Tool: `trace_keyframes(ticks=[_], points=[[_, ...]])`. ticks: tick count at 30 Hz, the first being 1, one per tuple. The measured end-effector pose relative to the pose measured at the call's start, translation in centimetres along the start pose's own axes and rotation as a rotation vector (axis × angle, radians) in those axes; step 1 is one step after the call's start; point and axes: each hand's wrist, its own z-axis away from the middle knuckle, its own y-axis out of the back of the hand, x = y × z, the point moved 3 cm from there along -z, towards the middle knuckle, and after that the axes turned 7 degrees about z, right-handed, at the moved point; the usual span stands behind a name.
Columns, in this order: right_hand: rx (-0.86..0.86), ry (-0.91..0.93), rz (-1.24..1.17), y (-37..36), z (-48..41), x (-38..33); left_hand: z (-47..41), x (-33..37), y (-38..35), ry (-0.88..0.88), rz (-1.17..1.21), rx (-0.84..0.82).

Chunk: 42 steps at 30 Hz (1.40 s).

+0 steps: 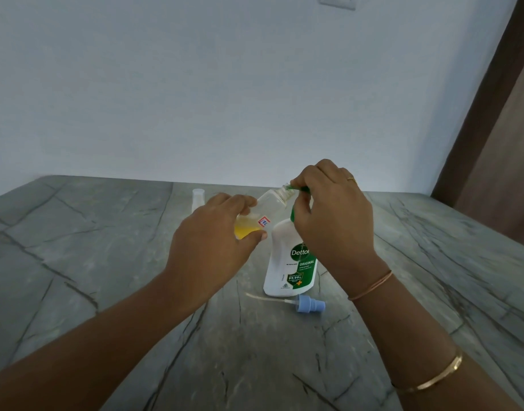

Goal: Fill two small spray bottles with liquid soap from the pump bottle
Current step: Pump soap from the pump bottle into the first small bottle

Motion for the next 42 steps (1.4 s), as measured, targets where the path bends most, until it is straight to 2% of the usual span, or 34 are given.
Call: trace_keyframes(ticks=[10, 22, 30, 37, 42], points=[[0.062, -0.046, 0.005, -0.7, 1.0, -0.3, -0.1, -0.1, 0.2, -0.024, -0.019, 0.008], [-0.033, -0.048, -0.019, -0.1, 0.0, 0.0, -0.1, 0.1, 0.4, -0.036, -0.015, 0.023], [0.093, -0.027, -0.009, -1.1, 1.3, -0.6, -0.1, -0.2, 0.3, -0.039, -0.041, 0.015], [0.076, -0.05, -0.028, -0.8, 1.2, -0.4, 0.1, 0.0, 0.1, -0.05, -0.036, 0.02], [-0.029, -0.036, -0.038, -0.3, 0.1, -0.1, 0.0, 0.0, 0.1, -0.043, -0.03, 0.033]])
